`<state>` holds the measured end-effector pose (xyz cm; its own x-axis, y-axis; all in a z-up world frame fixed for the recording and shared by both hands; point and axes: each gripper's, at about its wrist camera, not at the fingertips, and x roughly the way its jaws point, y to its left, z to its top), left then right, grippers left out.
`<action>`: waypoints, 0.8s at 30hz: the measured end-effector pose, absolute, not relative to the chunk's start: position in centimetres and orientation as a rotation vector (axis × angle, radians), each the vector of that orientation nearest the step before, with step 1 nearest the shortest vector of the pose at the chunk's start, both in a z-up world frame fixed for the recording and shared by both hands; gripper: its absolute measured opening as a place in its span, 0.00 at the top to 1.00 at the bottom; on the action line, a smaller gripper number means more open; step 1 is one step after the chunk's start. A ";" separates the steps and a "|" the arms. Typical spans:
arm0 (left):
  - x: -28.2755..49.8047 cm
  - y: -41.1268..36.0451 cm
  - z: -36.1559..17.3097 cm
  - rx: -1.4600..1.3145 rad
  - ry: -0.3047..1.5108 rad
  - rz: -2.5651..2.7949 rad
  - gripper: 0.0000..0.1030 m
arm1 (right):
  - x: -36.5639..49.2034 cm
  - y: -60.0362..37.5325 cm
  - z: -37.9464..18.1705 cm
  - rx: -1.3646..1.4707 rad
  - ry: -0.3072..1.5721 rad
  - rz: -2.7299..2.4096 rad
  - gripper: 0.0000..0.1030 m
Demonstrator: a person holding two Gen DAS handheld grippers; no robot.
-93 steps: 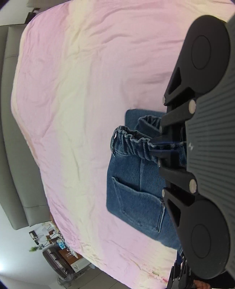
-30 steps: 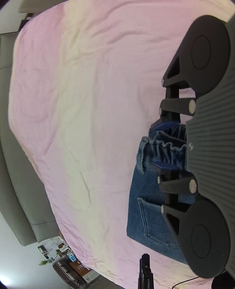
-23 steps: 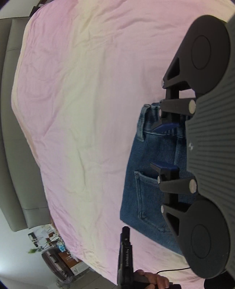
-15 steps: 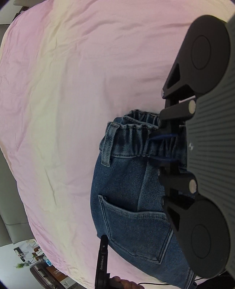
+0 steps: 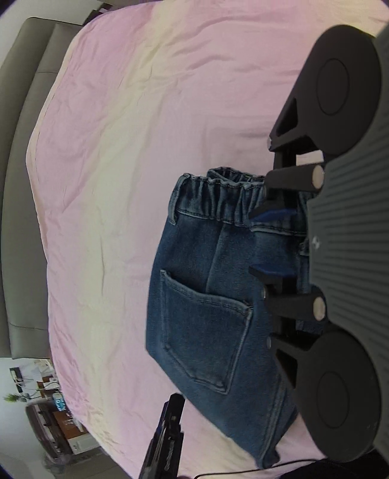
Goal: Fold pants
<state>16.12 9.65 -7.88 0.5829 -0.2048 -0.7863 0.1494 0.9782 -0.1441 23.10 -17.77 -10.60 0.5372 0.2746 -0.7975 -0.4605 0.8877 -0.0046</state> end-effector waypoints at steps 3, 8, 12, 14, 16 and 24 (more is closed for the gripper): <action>14.4 8.3 -8.3 -0.022 0.932 -0.226 0.69 | 22.2 -18.2 -12.8 -0.270 0.935 0.411 0.71; 13.0 6.8 -10.1 0.036 0.949 -0.209 0.69 | 22.0 -19.0 -15.1 -0.198 0.949 0.386 0.71; 12.4 6.9 -12.3 0.039 1.038 -0.201 0.69 | 21.7 -19.3 -15.4 -0.185 0.946 0.389 0.71; 11.9 6.5 -13.5 0.077 1.053 -0.196 0.70 | 21.5 -19.3 -15.7 -0.188 0.932 0.393 0.71; 11.5 6.4 -13.8 0.090 1.056 -0.189 0.70 | 21.4 -19.2 -16.0 -0.197 0.917 0.392 0.71; 8.9 7.5 -9.8 0.157 0.999 -0.200 0.58 | 21.1 -19.1 -13.4 -0.188 0.835 0.371 0.68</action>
